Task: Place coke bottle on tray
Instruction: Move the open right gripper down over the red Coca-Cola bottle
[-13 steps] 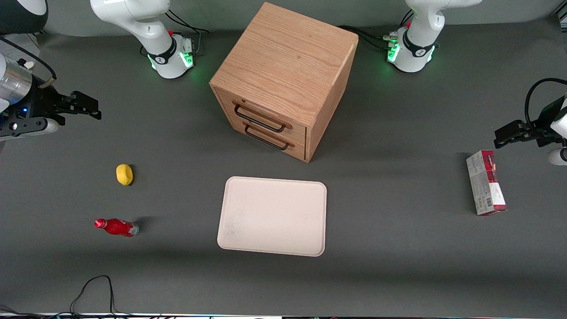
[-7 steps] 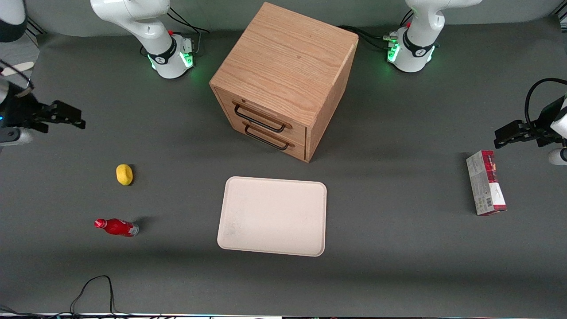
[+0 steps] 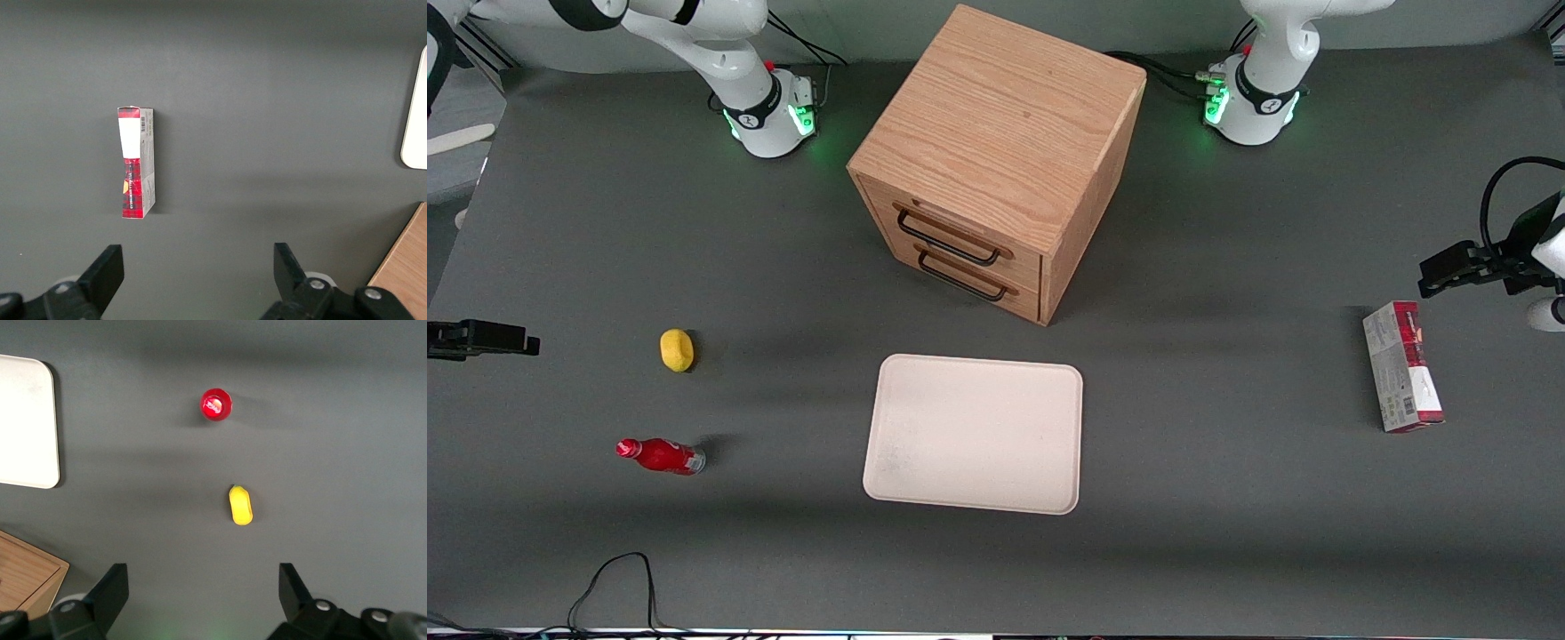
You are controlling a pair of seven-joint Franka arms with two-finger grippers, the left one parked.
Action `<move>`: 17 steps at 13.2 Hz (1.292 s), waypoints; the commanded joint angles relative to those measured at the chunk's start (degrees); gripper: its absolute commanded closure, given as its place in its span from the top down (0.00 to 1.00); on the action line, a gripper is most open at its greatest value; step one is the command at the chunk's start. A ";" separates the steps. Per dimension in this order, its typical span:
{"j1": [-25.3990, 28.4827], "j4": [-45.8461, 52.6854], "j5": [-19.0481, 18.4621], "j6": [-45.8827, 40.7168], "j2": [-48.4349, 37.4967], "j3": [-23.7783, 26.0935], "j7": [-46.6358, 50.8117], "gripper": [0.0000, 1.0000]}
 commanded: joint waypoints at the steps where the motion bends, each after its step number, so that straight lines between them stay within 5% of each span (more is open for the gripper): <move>1: -0.30 3.54 0.81 -2.33 0.59 0.26 -0.83 1.00; 17: -0.30 2.31 0.19 -2.24 0.42 -0.18 -2.68 1.00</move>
